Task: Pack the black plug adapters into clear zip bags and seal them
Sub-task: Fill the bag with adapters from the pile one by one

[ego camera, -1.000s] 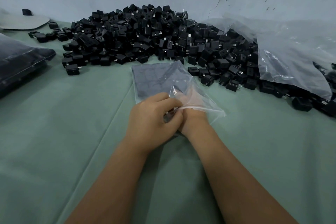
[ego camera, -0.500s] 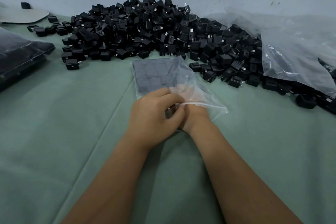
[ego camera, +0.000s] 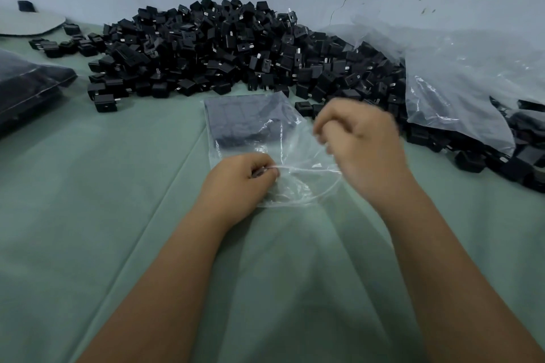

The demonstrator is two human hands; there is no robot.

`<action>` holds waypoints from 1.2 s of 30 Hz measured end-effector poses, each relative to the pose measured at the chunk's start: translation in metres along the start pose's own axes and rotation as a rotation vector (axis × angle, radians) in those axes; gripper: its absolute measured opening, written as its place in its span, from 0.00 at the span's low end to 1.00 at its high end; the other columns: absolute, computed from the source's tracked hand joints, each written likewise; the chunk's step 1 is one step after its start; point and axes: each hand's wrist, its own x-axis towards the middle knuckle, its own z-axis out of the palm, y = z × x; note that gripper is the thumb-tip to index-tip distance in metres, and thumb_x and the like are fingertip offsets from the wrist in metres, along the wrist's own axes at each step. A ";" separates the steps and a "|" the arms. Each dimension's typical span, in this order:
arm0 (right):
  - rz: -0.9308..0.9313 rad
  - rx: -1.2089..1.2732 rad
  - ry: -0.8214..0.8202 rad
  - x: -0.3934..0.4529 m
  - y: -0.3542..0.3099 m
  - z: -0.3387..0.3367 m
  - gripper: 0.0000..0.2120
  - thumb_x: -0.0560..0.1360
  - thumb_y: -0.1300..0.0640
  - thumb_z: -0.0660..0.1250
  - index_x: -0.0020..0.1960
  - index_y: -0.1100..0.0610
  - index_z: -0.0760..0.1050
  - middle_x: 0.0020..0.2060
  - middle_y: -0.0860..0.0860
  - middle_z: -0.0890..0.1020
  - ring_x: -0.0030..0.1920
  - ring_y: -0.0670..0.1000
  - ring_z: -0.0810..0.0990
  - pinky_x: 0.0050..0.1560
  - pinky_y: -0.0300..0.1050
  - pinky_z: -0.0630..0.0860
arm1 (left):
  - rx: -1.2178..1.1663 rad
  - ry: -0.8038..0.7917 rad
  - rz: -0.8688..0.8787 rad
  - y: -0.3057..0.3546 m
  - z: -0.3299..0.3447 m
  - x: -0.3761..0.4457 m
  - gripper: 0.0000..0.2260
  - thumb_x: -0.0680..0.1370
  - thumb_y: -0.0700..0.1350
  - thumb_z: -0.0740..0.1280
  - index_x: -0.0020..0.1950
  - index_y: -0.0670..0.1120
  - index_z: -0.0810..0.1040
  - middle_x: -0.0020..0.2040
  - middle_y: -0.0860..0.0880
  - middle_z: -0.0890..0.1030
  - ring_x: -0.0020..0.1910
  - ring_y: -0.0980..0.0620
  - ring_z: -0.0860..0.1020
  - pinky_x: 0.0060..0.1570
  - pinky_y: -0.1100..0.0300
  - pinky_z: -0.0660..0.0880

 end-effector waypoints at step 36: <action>0.226 0.125 0.460 -0.005 0.061 0.026 0.23 0.70 0.70 0.63 0.59 0.49 0.77 0.48 0.41 0.65 0.38 0.42 0.70 0.41 0.24 0.68 | 0.022 -0.207 -0.073 -0.001 -0.005 0.014 0.11 0.74 0.60 0.70 0.41 0.54 0.81 0.31 0.55 0.76 0.32 0.56 0.74 0.39 0.58 0.71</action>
